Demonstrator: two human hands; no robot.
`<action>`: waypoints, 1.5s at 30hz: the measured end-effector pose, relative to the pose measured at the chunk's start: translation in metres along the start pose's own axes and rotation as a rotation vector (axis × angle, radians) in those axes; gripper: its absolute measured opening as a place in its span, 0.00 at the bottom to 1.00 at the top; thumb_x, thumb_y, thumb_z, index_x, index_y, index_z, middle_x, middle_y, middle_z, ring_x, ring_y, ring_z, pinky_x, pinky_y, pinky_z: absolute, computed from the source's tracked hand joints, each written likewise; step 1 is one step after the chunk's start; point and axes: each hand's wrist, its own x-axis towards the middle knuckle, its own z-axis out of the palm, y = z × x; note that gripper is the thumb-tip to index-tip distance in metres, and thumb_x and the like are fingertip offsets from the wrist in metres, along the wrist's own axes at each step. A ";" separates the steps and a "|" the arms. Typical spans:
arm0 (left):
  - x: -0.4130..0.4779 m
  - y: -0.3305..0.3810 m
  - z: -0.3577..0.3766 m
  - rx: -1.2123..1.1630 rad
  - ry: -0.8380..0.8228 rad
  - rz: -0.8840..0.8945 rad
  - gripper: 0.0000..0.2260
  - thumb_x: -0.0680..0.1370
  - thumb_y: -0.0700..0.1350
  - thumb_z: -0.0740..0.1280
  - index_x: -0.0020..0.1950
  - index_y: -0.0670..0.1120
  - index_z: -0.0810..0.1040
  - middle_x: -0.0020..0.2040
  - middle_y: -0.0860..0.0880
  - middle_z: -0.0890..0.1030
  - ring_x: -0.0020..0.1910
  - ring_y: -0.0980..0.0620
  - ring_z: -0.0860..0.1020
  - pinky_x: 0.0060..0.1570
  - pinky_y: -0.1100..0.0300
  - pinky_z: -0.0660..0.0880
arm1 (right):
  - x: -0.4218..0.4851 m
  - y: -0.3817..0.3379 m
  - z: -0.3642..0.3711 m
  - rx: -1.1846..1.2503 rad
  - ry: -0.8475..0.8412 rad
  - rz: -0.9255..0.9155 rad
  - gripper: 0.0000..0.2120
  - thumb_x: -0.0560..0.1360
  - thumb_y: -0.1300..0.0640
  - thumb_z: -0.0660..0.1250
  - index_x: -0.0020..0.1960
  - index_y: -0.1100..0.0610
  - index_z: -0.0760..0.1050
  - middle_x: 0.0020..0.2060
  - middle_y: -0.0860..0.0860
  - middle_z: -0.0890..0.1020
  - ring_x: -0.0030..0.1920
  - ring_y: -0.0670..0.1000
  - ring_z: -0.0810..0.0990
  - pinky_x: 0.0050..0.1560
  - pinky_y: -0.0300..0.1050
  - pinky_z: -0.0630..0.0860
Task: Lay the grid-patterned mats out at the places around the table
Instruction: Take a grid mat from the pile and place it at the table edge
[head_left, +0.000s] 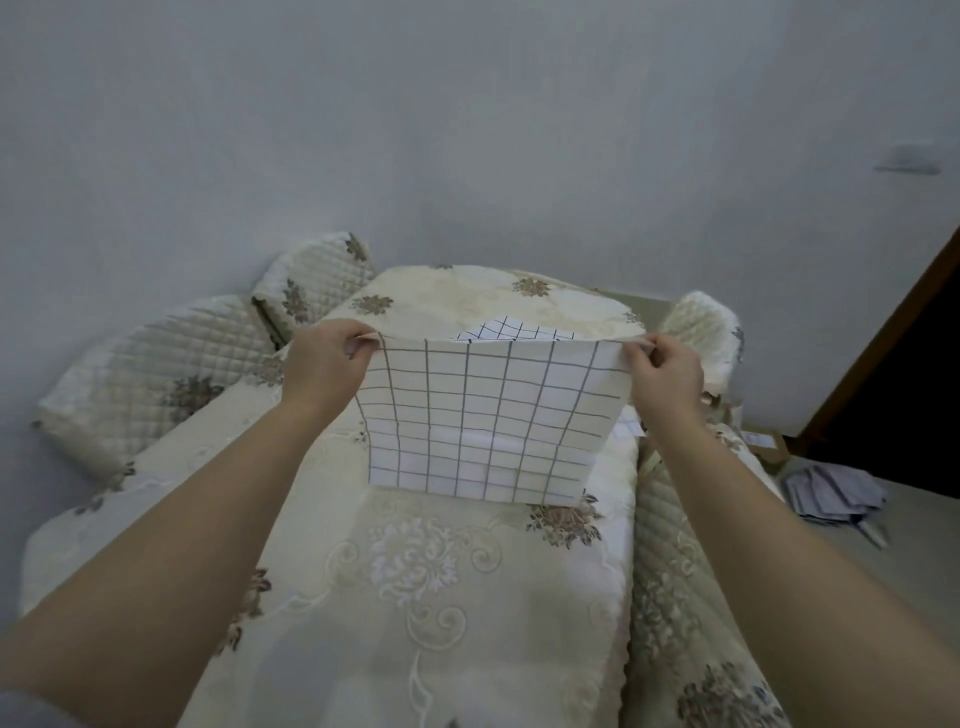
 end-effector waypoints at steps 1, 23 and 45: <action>-0.003 -0.002 -0.005 0.008 0.008 -0.010 0.06 0.76 0.42 0.69 0.48 0.41 0.84 0.44 0.45 0.85 0.42 0.48 0.79 0.41 0.60 0.70 | 0.000 -0.001 0.001 0.001 -0.007 0.001 0.08 0.75 0.56 0.63 0.37 0.53 0.74 0.31 0.45 0.74 0.35 0.48 0.71 0.38 0.44 0.68; 0.030 -0.004 -0.069 -0.099 0.186 -0.151 0.06 0.72 0.42 0.71 0.40 0.39 0.81 0.38 0.38 0.81 0.38 0.45 0.77 0.39 0.56 0.71 | 0.037 -0.067 0.018 0.174 -0.047 -0.084 0.08 0.75 0.56 0.64 0.39 0.57 0.76 0.29 0.47 0.70 0.31 0.46 0.64 0.35 0.43 0.63; -0.136 -0.047 -0.023 -0.217 -0.062 -0.340 0.11 0.71 0.38 0.74 0.37 0.54 0.81 0.33 0.61 0.82 0.37 0.61 0.79 0.40 0.74 0.73 | -0.079 0.087 0.009 -0.016 -0.279 0.081 0.07 0.77 0.61 0.64 0.40 0.58 0.77 0.34 0.52 0.79 0.34 0.49 0.72 0.36 0.43 0.69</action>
